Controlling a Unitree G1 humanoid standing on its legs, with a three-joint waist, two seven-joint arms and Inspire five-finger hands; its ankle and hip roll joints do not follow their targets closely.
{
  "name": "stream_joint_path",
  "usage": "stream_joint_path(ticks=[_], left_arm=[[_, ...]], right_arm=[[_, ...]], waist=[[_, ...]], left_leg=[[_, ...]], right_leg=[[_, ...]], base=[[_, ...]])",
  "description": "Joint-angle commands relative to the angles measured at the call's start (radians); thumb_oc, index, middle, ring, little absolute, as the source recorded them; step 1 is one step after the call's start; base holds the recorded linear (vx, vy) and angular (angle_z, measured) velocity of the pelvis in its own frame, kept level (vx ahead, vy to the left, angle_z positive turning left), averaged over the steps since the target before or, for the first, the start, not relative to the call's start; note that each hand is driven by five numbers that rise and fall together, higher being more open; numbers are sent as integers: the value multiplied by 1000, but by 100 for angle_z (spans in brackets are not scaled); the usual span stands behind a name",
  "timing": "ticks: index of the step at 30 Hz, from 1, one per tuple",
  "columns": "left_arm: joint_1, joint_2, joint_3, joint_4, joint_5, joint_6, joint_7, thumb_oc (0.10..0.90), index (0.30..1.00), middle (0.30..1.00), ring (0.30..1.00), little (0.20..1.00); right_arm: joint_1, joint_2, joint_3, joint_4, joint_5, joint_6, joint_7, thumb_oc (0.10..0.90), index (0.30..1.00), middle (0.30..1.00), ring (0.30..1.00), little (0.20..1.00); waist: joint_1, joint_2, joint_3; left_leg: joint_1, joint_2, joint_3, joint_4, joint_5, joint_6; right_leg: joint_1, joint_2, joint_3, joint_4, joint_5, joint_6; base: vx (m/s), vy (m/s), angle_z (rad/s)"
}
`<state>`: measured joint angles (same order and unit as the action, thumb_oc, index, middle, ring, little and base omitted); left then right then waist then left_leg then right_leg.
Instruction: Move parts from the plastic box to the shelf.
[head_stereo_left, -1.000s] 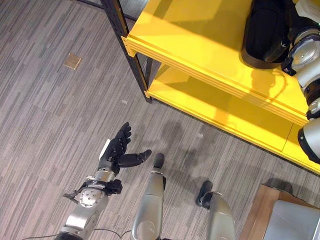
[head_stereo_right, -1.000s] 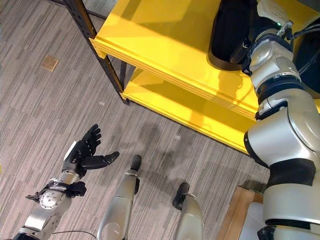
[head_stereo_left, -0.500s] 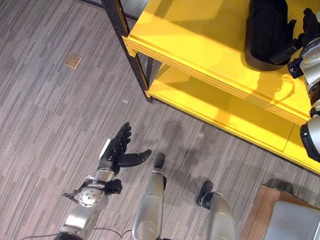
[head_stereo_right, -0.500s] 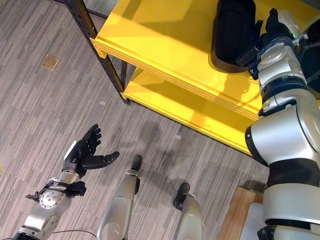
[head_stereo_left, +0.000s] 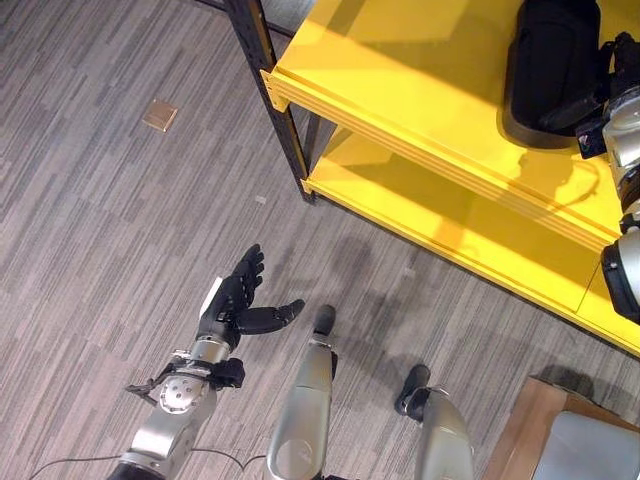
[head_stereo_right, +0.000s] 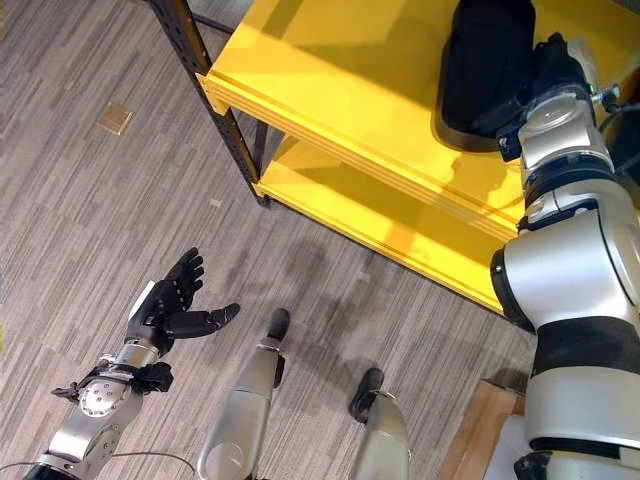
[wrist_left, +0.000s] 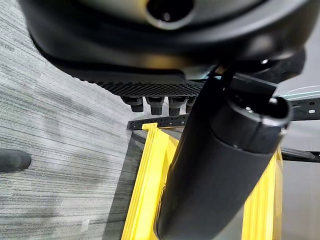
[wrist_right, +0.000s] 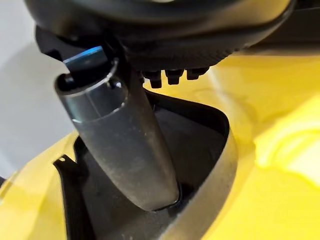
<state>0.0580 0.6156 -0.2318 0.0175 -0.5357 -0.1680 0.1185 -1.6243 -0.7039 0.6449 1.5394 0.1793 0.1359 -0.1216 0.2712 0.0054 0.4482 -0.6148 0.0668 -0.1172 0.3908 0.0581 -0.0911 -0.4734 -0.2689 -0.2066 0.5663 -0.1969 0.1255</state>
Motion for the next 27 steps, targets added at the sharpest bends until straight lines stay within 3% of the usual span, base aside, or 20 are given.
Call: stream_joint_path(ticks=[1,13,14,27], left_arm=[[-28,55,19,-121,19,-74,-4,900,1000,1000,1000,1000],[-45,67,18,-99,6,-87,29,900,1000,1000,1000,1000],[-47,67,19,-99,5,-88,31,900,1000,1000,1000,1000],[-57,69,45,-94,2,-95,70,900,1000,1000,1000,1000]], right_arm=[[-120,-106,60,-54,23,-54,-90,900,1000,1000,1000,1000],[-189,-37,93,-144,63,-104,-168,900,1000,1000,1000,1000],[-190,-32,95,-149,60,-107,-171,900,1000,1000,1000,1000],[-209,44,119,-243,55,-133,-227,900,1000,1000,1000,1000]], waist=[[9,17,-13],[-8,5,-23],[-10,5,-21],[-50,-25,-29]], left_leg=[[-37,56,-69,144,-178,-16],[-28,61,-64,139,-179,-17],[-38,58,-63,132,-149,-12],[-30,69,-55,134,-153,-16]], right_leg=[[124,-9,41,-144,57,30],[115,-8,52,-132,58,28],[106,-10,50,-138,81,24],[104,0,61,-142,86,23]], base=[[5,0,5],[-5,3,1],[-85,26,0],[-7,3,0]])
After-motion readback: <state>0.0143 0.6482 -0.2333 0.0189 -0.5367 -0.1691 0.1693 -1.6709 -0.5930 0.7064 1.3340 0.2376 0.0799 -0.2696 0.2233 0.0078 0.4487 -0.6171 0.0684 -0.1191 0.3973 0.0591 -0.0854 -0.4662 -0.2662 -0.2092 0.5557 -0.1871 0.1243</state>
